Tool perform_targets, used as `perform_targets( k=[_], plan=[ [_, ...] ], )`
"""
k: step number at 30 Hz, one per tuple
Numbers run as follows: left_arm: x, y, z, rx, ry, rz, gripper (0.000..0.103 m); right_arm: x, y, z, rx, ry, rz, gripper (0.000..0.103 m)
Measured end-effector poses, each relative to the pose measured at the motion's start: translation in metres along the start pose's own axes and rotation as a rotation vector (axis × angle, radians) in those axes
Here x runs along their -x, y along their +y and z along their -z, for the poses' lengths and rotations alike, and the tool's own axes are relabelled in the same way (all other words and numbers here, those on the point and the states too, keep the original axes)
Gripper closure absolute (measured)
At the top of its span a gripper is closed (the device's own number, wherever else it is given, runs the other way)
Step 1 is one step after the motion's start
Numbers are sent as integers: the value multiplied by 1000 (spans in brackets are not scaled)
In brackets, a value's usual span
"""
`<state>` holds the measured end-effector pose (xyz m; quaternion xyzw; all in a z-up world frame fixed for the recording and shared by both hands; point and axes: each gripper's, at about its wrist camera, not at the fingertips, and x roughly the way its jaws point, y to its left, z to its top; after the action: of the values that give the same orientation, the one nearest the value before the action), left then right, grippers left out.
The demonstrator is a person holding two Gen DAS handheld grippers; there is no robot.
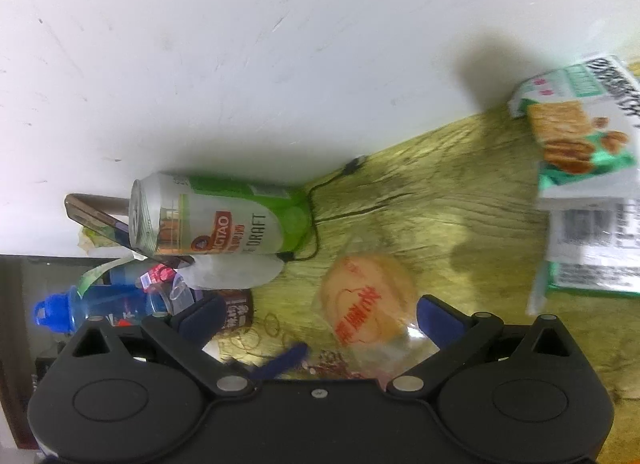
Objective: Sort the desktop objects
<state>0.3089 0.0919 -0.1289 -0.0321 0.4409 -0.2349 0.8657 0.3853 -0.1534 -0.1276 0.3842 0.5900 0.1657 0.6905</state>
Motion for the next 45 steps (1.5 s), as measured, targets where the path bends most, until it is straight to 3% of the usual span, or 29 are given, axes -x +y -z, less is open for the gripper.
perform_targets(
  k=[5, 12, 19, 26, 35, 39, 45],
  plan=[
    [-12, 11, -4, 40, -23, -60, 3, 2, -7, 5, -28, 8, 2, 0],
    [-29, 15, 0, 76, 21, -45, 2, -13, -9, 6, -42, 18, 24, 0],
    [-20, 15, 8, 77, 22, -30, 2, -17, 9, -2, 60, -9, 74, 0],
    [-12, 17, 11, 79, -3, -52, 2, -26, 14, -7, 74, -1, 90, 0],
    [-17, 33, 7, 140, -108, -47, 2, 0, -8, 12, -65, -28, 17, 0],
    [-29, 37, 5, 168, -117, -32, 2, 0, -18, 17, -137, -14, -12, 0],
    [-42, 32, 5, 154, -66, -17, 2, -17, -26, 19, -190, 10, -13, 0]
  ],
)
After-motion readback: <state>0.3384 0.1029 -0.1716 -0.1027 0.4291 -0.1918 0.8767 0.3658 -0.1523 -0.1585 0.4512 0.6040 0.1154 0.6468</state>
